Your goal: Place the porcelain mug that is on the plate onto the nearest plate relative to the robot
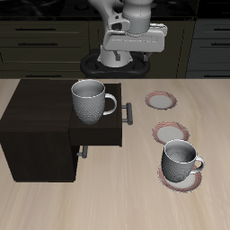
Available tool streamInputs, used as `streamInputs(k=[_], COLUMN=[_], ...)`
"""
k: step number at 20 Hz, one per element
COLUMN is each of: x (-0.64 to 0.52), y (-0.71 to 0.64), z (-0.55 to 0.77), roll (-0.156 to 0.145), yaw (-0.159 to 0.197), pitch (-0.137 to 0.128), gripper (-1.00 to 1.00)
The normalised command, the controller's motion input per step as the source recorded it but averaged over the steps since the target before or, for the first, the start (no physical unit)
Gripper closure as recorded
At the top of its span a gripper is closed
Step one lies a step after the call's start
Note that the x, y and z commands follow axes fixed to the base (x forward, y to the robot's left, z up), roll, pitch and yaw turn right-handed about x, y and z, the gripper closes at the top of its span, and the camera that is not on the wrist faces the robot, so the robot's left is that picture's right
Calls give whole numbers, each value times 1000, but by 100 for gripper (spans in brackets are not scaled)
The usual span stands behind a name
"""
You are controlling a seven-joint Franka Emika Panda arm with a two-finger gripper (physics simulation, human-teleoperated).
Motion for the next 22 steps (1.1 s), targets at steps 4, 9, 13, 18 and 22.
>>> streamInputs(k=[4, 9, 13, 18, 22], x=[99, 71, 112, 172, 304], y=[469, 446, 638, 359, 368], z=[-14, 2, -58, -3, 7], roll=[26, 28, 30, 24, 30], yaw=[-38, -3, -45, 27, 29], pitch=[4, -9, 20, -11, -12], gripper=[-100, -100, -100, -100, -100])
